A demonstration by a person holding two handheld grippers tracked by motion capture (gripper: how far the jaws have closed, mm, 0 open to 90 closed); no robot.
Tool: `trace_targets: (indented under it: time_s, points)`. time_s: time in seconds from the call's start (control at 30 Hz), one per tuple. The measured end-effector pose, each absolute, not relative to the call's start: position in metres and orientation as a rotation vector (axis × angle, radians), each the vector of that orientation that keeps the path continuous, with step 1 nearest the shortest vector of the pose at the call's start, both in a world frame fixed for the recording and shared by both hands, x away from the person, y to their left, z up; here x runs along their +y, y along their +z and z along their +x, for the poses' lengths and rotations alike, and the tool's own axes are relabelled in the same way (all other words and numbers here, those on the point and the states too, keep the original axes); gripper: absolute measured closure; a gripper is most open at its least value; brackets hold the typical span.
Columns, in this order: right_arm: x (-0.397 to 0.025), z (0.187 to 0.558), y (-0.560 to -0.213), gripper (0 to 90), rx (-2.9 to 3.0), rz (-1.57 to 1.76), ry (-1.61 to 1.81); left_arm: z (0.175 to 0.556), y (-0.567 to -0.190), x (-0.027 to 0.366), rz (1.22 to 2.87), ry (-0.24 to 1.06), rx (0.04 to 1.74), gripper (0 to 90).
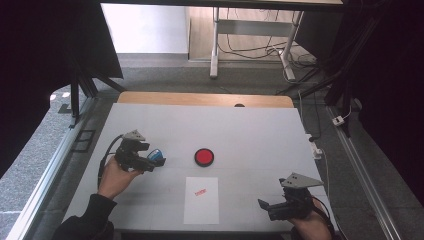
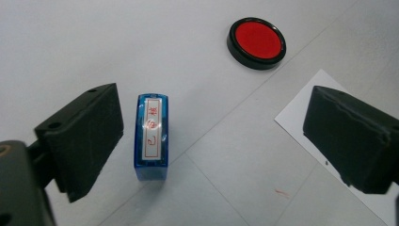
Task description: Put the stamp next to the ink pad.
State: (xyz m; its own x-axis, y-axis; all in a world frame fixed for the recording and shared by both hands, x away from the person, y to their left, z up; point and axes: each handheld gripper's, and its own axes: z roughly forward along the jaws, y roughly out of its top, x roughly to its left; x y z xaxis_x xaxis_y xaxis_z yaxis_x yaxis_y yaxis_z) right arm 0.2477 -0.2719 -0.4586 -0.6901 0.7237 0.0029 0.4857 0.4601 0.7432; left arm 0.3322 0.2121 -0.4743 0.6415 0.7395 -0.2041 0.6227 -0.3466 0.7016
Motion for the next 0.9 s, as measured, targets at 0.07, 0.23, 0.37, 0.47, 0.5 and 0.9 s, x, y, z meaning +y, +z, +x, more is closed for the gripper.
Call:
trace_targets:
  time_s: [0.07,0.23,0.37,0.47,0.5,0.9]
  points:
    - [-0.272,0.248,-0.459,0.0,2.403,1.029,1.071,0.330,-0.473,0.212,2.077,0.193,1.059,3.5]
    - [-0.272,0.248,-0.459,0.0,2.405,1.040,1.073,0.321,-0.468,0.215,2.050,0.194,1.056,1.2]
    - [-0.273,0.248,-0.459,0.0,2.405,1.041,1.071,0.311,-0.465,0.220,2.007,0.192,1.053,0.2]
    - [-0.273,0.249,-0.459,0.0,2.408,1.039,1.072,0.303,-0.463,0.223,1.987,0.190,1.047,0.0]
    - [-0.273,0.249,-0.459,0.0,2.407,1.041,1.071,0.301,-0.462,0.224,1.978,0.188,1.045,0.0]
    - [-0.274,0.249,-0.459,0.0,2.407,1.048,1.087,0.272,-0.458,0.237,1.941,0.188,1.031,0.0]
